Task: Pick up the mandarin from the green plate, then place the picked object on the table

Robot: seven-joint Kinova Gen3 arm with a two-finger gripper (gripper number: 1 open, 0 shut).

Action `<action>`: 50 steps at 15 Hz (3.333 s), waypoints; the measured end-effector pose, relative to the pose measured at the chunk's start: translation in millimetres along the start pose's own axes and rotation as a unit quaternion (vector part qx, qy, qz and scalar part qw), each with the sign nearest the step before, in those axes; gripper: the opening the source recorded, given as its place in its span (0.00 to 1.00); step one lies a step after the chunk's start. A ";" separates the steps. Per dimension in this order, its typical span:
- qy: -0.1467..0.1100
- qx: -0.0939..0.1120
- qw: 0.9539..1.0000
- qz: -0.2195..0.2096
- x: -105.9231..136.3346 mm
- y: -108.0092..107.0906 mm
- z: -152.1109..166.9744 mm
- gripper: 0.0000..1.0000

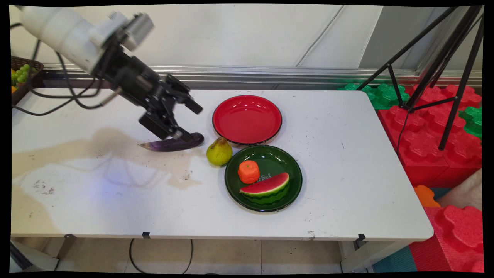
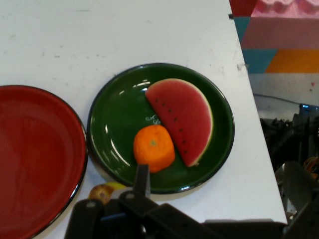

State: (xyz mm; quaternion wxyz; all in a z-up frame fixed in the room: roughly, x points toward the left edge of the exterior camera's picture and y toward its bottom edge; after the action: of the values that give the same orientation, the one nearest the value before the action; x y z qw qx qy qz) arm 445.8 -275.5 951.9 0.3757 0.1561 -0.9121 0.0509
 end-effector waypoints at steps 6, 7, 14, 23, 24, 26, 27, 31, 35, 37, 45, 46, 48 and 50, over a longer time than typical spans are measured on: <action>-0.043 -0.022 0.999 0.010 1.6 -6.9 61.1 1.00; -0.049 -0.024 0.998 0.011 2.0 -8.9 71.4 1.00; -0.095 -0.030 0.995 0.012 1.7 -27.4 139.2 1.00; -0.125 -0.024 0.992 -0.006 3.4 -47.7 200.8 1.00; -0.127 -0.024 0.992 -0.008 3.7 -49.1 205.5 1.00; -0.132 -0.023 0.991 -0.010 4.3 -52.1 215.5 1.00; -0.134 -0.023 0.991 -0.011 4.5 -53.2 219.0 1.00; -0.139 -0.024 0.990 -0.012 6.5 -57.0 232.1 1.00; -0.140 -0.025 0.990 -0.011 8.6 -59.3 239.3 0.00; -0.140 -0.025 0.990 -0.010 9.7 -60.0 241.6 0.00; -0.140 -0.024 0.990 -0.010 11.5 -62.2 242.0 0.00; -0.139 -0.024 0.990 -0.011 11.8 -62.4 241.1 0.00; -0.135 -0.021 0.991 -0.011 13.8 -62.5 237.5 0.00; -0.130 -0.019 0.991 -0.012 15.7 -62.1 232.6 0.00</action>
State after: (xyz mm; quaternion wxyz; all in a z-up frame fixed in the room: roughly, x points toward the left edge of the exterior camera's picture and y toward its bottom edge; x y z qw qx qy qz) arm 299.7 -387.0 795.6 0.2573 0.1648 -0.9521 0.0083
